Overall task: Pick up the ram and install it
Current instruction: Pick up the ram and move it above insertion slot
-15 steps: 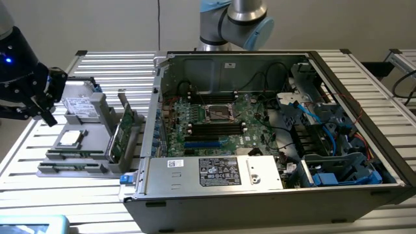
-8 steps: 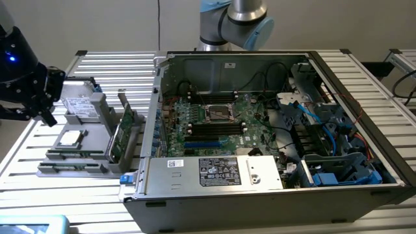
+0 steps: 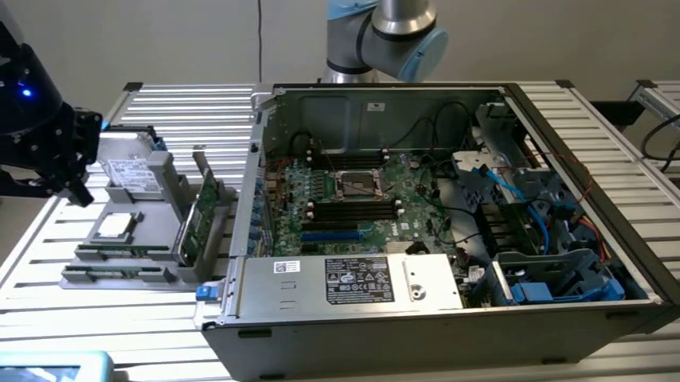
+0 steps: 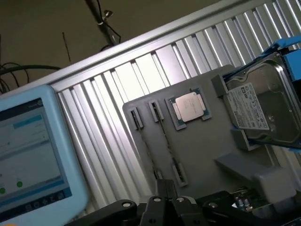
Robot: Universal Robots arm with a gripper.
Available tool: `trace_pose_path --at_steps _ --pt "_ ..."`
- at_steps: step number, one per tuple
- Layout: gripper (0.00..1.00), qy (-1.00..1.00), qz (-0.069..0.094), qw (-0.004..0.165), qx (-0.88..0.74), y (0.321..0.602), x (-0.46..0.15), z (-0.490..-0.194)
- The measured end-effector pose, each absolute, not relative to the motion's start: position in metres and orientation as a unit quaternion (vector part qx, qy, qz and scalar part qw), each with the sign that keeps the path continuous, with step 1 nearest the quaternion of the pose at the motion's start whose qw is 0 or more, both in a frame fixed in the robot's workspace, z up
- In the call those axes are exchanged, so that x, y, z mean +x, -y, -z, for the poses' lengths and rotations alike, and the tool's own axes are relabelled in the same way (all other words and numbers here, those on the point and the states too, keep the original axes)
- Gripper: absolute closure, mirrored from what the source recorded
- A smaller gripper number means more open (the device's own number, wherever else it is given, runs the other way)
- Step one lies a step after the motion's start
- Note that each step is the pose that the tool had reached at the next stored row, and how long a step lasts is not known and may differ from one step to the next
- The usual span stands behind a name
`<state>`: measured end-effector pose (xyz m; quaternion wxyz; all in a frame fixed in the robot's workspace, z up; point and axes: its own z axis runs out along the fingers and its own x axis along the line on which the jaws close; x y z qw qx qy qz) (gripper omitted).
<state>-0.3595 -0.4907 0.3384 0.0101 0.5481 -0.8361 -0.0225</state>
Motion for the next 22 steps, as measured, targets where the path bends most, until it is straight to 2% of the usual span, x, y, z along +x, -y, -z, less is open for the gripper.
trace_pose_path --at_steps 12,22 --pt "0.89 0.778 0.017 -0.008 0.628 0.4906 -0.3596 -0.3380" --pt "0.89 0.718 0.021 -0.009 0.696 0.4907 -0.3597 -0.3370"
